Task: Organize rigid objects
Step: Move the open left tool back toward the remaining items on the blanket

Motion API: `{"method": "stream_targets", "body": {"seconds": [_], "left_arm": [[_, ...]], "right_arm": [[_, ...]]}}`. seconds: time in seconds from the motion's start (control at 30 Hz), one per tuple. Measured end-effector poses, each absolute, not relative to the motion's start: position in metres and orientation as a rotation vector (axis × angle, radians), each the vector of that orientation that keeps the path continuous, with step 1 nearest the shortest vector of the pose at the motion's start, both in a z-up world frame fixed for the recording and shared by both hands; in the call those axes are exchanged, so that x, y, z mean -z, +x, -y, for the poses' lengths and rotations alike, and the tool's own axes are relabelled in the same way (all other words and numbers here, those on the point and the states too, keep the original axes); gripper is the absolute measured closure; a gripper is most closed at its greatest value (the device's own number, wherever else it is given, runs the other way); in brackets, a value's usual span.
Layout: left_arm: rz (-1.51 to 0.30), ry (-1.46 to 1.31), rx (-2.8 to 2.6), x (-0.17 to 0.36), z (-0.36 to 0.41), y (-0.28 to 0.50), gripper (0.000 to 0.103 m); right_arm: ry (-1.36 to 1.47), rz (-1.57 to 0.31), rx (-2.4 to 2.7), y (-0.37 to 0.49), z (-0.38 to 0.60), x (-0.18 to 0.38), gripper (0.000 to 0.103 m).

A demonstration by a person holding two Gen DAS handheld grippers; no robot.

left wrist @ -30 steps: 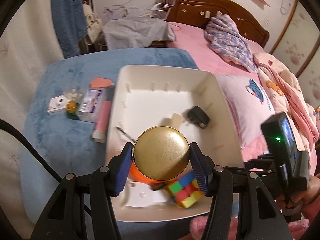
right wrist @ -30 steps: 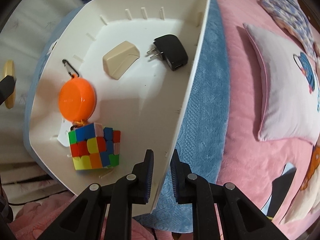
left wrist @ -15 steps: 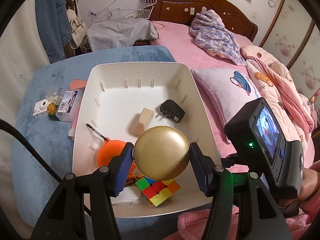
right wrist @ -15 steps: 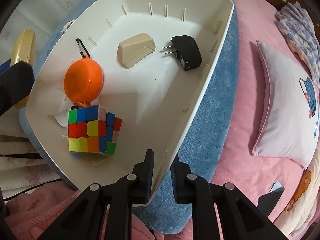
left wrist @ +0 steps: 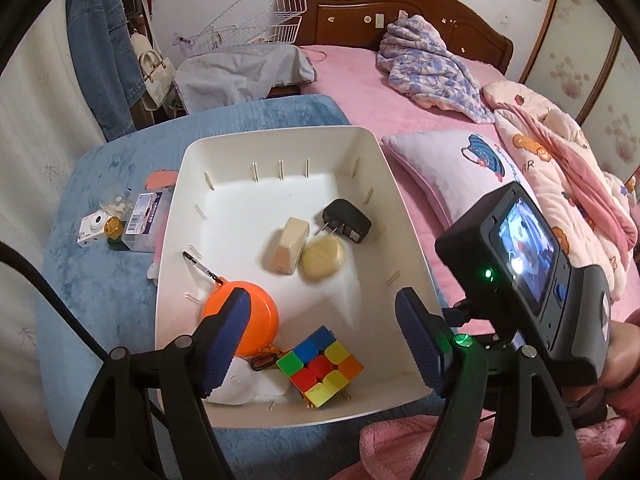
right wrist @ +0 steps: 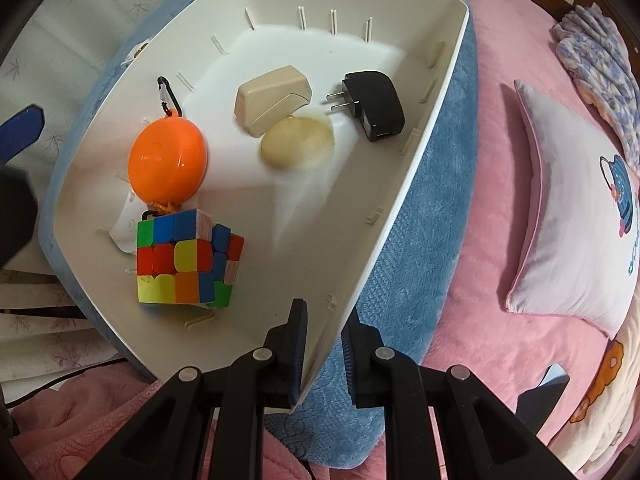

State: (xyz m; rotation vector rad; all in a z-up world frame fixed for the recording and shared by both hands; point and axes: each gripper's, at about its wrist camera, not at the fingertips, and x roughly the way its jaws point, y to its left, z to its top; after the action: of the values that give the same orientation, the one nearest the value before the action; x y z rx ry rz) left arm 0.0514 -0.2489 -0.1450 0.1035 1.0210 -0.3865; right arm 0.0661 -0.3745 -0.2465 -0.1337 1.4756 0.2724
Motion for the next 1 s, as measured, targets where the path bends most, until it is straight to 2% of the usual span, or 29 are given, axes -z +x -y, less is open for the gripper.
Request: {"method": "stream_targets", "body": {"seconds": [0.33,0.57,1.0], "left_arm": [[-1.06,0.106,0.368,0.152,0.229,0.055,0.025],[-1.094,0.06,0.294,0.156,0.179,0.071,0.025],[-1.135,0.134,0.247,0.161,0.088,0.121,0.025]], "right_arm": [[-0.085,-1.519,-0.198,0.067,0.373,0.254,0.086],[0.009,-1.55,-0.088,0.073,0.376,0.257,0.086],[0.196,-1.55,0.136,0.075,0.384,0.259,0.086]]}}
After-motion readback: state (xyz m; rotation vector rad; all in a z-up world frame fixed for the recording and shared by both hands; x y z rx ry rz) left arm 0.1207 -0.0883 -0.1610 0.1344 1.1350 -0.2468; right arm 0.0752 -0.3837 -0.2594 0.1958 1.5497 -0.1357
